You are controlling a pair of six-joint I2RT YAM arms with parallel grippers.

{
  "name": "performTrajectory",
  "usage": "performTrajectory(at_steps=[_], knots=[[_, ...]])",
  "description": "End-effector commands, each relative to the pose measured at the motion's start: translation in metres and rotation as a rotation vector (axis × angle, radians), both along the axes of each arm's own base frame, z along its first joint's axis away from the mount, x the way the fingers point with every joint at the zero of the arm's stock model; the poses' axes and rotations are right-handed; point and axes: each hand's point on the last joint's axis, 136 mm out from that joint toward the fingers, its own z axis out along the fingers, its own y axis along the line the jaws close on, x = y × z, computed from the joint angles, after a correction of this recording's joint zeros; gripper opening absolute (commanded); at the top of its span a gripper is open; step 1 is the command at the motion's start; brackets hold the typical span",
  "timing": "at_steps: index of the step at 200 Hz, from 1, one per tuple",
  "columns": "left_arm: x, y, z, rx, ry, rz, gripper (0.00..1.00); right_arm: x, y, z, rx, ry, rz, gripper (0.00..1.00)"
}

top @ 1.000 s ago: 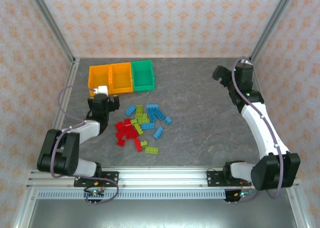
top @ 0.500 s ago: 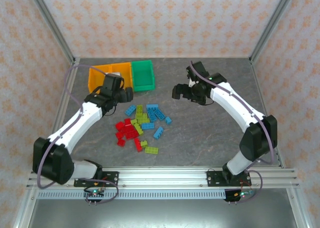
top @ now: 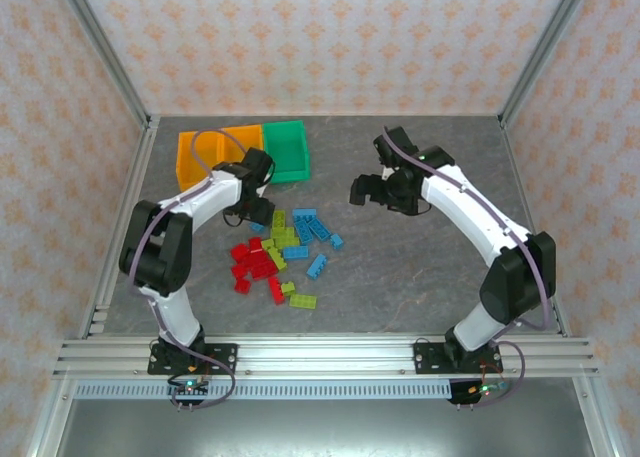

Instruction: Sort the legos into containers by color

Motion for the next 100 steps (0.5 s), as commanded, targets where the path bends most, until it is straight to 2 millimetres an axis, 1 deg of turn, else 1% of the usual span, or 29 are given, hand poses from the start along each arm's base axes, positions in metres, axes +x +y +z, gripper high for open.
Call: performTrajectory(at_steps=[1, 12, 16, 18, 20, 34, 46, 68, 100], knots=[[-0.004, -0.012, -0.002, -0.035, 0.066, -0.094, 0.71, -0.011, -0.017, 0.008, -0.055, -0.014, -0.042, 0.99], [-0.004, -0.017, -0.008, -0.055, 0.096, -0.111, 0.7, -0.012, -0.02, 0.008, -0.067, -0.015, -0.051, 0.99], [-0.004, -0.018, -0.007, -0.056, 0.098, -0.117, 0.69, -0.012, -0.02, 0.008, -0.069, -0.015, -0.052, 0.99], [-0.005, -0.017, -0.015, -0.051, 0.122, -0.115, 0.69, -0.012, -0.021, 0.009, -0.069, -0.015, -0.054, 0.99], [-0.006, -0.017, -0.018, -0.048, 0.133, -0.117, 0.68, -0.012, -0.021, 0.009, -0.071, -0.015, -0.055, 0.99], [-0.007, -0.017, -0.028, -0.042, 0.156, -0.121, 0.65, -0.013, -0.023, 0.01, -0.073, -0.016, -0.064, 0.99], [-0.007, -0.016, -0.034, -0.039, 0.165, -0.124, 0.61, -0.013, -0.024, 0.012, -0.071, -0.02, -0.074, 0.99], [-0.007, -0.017, -0.041, -0.037, 0.18, -0.13, 0.5, -0.014, -0.024, 0.017, -0.06, -0.028, -0.08, 0.99], [-0.012, -0.014, -0.048, -0.026, 0.206, -0.133, 0.42, -0.012, -0.014, 0.025, -0.009, -0.043, -0.047, 0.99]])
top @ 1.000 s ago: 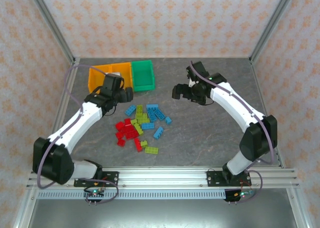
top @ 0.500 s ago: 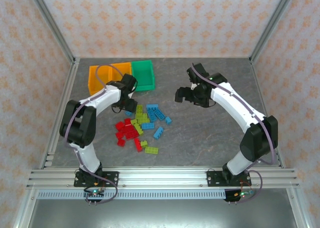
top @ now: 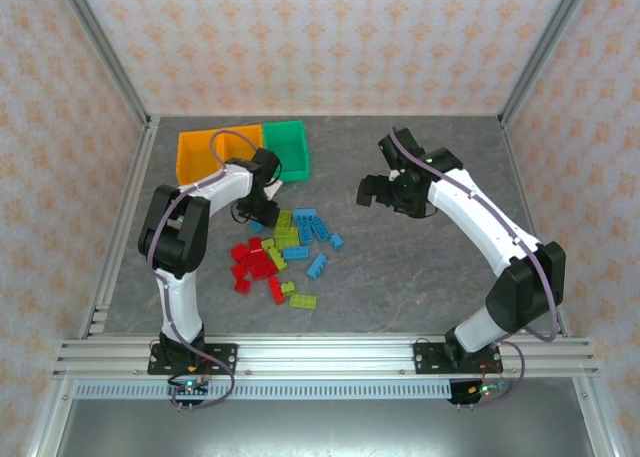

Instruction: Sort the legos into containers by color

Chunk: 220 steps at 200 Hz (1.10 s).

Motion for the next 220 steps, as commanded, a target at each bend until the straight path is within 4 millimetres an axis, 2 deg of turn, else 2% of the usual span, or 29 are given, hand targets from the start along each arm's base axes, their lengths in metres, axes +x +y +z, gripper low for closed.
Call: performTrajectory(at_steps=[1, 24, 45, 48, 69, 82, 94, 106, 119, 135, 157, 159, 161, 168, 194, 220], knots=[[-0.014, 0.005, -0.011, 0.03, 0.063, -0.023, 0.42, -0.005, 0.0, 0.015, 0.021, -0.025, 0.004, 0.99], [-0.014, 0.008, -0.004, 0.024, 0.045, -0.003, 0.32, -0.002, 0.002, 0.018, 0.025, -0.033, -0.002, 0.99], [-0.005, 0.008, 0.022, -0.012, -0.032, 0.042, 0.25, 0.001, 0.007, 0.025, 0.052, -0.049, 0.01, 0.99], [-0.001, 0.008, 0.036, -0.026, -0.071, 0.052, 0.25, 0.001, 0.009, 0.027, 0.062, -0.053, 0.018, 0.99], [0.017, 0.014, 0.091, -0.098, -0.229, 0.149, 0.24, 0.003, 0.03, 0.043, 0.141, -0.117, 0.105, 0.99], [0.029, 0.03, 0.125, -0.137, -0.331, 0.241, 0.24, 0.003, 0.042, 0.053, 0.17, -0.164, 0.161, 0.99], [0.041, 0.053, 0.153, -0.152, -0.417, 0.343, 0.24, 0.003, 0.049, 0.058, 0.173, -0.201, 0.196, 0.99], [0.052, 0.085, 0.175, -0.126, -0.489, 0.459, 0.25, 0.005, 0.054, 0.06, 0.17, -0.223, 0.214, 0.99], [0.063, 0.124, 0.187, -0.052, -0.523, 0.59, 0.24, 0.008, 0.057, 0.059, 0.164, -0.224, 0.214, 0.99], [0.079, 0.161, 0.189, -0.008, -0.534, 0.716, 0.23, 0.011, 0.057, 0.056, 0.15, -0.205, 0.208, 0.99], [0.108, 0.19, 0.183, -0.014, -0.55, 0.815, 0.22, 0.015, 0.053, 0.053, 0.11, -0.19, 0.193, 0.99], [0.111, 0.191, 0.184, -0.018, -0.555, 0.818, 0.22, 0.015, 0.053, 0.053, 0.105, -0.19, 0.192, 0.99], [0.114, 0.192, 0.177, -0.014, -0.54, 0.82, 0.22, 0.015, 0.052, 0.053, 0.101, -0.191, 0.189, 0.99], [0.124, 0.196, 0.169, -0.013, -0.533, 0.831, 0.22, 0.016, 0.05, 0.054, 0.091, -0.192, 0.183, 0.99], [0.154, 0.204, 0.156, 0.006, -0.52, 0.821, 0.24, 0.015, 0.044, 0.054, 0.071, -0.193, 0.157, 0.99], [0.172, 0.206, 0.148, 0.007, -0.52, 0.815, 0.36, 0.014, 0.039, 0.053, 0.054, -0.18, 0.126, 0.99]])
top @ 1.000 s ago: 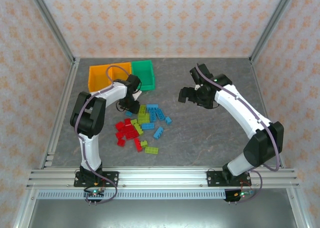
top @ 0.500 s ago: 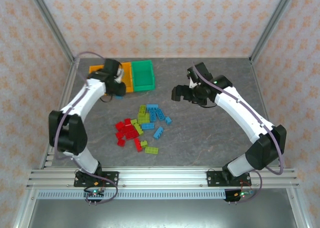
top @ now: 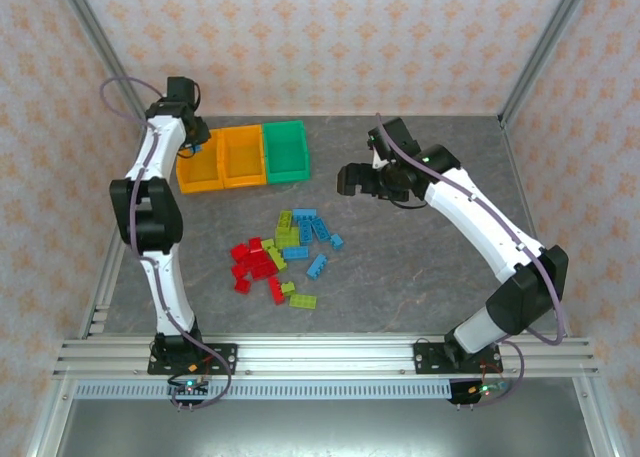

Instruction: Sort the legos into containers by color

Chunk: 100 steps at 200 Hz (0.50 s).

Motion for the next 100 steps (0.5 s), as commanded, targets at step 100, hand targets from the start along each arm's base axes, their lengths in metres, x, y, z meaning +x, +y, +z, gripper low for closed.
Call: performTrajectory(at_steps=[100], knots=[[-0.068, -0.042, 0.136, 0.025, -0.166, -0.098, 0.57, -0.011, 0.074, -0.034, -0.076, 0.129, 0.071, 1.0]])
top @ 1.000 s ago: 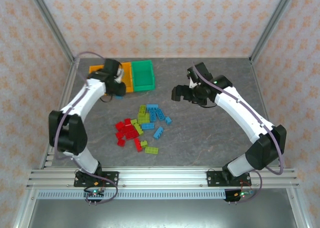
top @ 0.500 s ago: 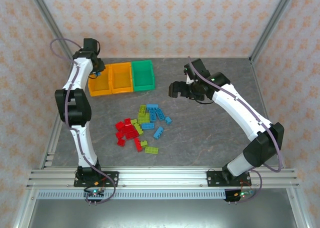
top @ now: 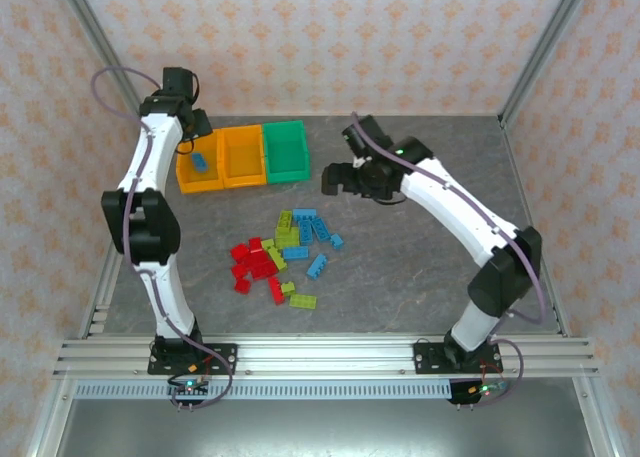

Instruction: Sort the legos into containers by color

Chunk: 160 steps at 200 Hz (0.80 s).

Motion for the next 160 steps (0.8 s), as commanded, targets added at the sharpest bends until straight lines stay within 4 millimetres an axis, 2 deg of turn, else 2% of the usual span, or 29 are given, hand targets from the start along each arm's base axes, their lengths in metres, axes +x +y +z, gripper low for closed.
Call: performTrajectory(at_steps=[1, 19, 42, 56, 68, 78, 102, 118, 130, 160], knots=[[-0.037, -0.016, 0.053, 0.021, -0.061, -0.045, 0.57, -0.015, 0.031, -0.016, -0.011, 0.066, 0.047, 1.0], [-0.069, -0.039, 0.076, 0.015, -0.089, -0.088, 0.57, -0.018, 0.063, -0.024, -0.004, 0.069, 0.086, 0.99], [-0.12, -0.068, 0.091, 0.067, -0.074, -0.169, 0.57, -0.011, 0.087, -0.048, -0.034, 0.09, 0.03, 0.85], [-0.154, -0.075, 0.087, 0.093, -0.049, -0.202, 0.57, -0.004, 0.094, -0.065, -0.05, 0.115, -0.038, 0.81], [-0.182, -0.076, 0.079, 0.103, -0.025, -0.223, 0.57, 0.0, 0.105, -0.08, -0.032, 0.149, -0.078, 0.7], [-0.202, -0.076, 0.071, 0.1, -0.01, -0.234, 0.57, 0.0, 0.11, -0.092, -0.034, 0.177, -0.119, 0.67], [-0.248, -0.078, 0.05, 0.062, 0.034, -0.263, 0.57, 0.004, 0.127, -0.104, -0.071, 0.141, -0.128, 0.6], [-0.269, -0.083, 0.038, 0.019, 0.051, -0.286, 0.59, 0.01, 0.134, -0.111, -0.127, 0.106, -0.133, 0.6], [-0.278, -0.087, 0.031, -0.009, 0.055, -0.305, 0.63, 0.016, 0.137, -0.116, -0.143, 0.105, -0.153, 0.64], [-0.286, -0.095, 0.028, -0.034, 0.051, -0.336, 0.7, 0.024, 0.148, -0.135, -0.134, 0.114, -0.182, 0.63]])
